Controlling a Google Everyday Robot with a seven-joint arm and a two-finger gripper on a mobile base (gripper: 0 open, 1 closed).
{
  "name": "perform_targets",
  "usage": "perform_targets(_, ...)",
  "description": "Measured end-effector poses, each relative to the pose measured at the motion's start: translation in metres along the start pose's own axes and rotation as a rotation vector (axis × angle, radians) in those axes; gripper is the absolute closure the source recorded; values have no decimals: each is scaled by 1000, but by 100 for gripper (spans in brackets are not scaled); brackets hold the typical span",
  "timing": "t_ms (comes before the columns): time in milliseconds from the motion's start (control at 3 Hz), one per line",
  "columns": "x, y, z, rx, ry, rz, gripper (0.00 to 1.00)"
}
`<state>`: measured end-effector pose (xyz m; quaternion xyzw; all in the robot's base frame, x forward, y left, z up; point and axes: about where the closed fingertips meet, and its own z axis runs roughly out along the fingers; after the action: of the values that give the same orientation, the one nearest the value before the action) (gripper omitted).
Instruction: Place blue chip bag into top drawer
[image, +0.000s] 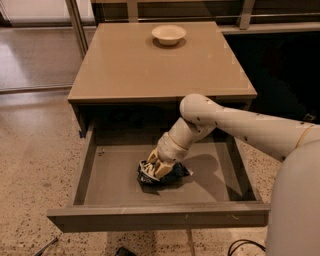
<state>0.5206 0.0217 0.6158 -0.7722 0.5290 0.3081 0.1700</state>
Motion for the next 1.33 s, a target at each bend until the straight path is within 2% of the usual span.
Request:
perform_targets(333,0,0,0,-2,-2,2,100)
perform_targets(667,0,0,0,-2,-2,2,82)
perform_targets(1333,0,0,0,-2,-2,2,35)
